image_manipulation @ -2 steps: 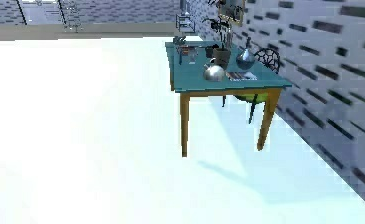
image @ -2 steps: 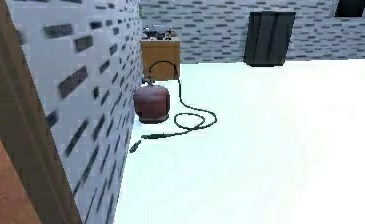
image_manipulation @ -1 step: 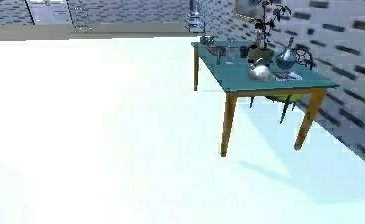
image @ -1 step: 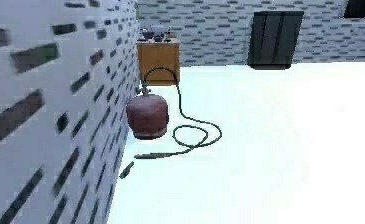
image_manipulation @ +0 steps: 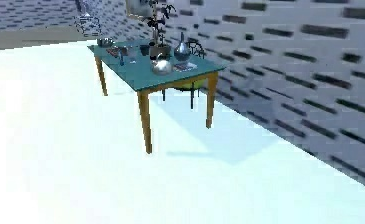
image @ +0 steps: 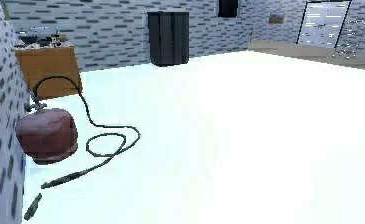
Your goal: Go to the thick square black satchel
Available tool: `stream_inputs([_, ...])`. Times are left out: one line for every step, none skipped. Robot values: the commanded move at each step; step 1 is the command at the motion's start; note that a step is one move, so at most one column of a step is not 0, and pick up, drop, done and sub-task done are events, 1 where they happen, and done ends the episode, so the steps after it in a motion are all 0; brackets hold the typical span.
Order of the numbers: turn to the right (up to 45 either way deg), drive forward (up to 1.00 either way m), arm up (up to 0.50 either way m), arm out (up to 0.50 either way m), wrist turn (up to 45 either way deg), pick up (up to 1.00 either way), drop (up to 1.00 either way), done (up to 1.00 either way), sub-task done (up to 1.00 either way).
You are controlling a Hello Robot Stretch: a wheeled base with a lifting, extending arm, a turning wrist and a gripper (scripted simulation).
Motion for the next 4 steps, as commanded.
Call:
stream_inputs([0.0,1.00,0.00,0.00,0.0,0.00,0.00,0.00,0.00])
stream_inputs([3.0,0.00,0.00,0.00,0.0,0.00,0.00,0.00,0.00])
stream_inputs([0.0,1.00,0.00,0.00,0.0,0.00,0.00,0.00,0.00])
stream_inputs([6.0,0.00,0.00,0.00,0.0,0.00,0.00,0.00,0.00])
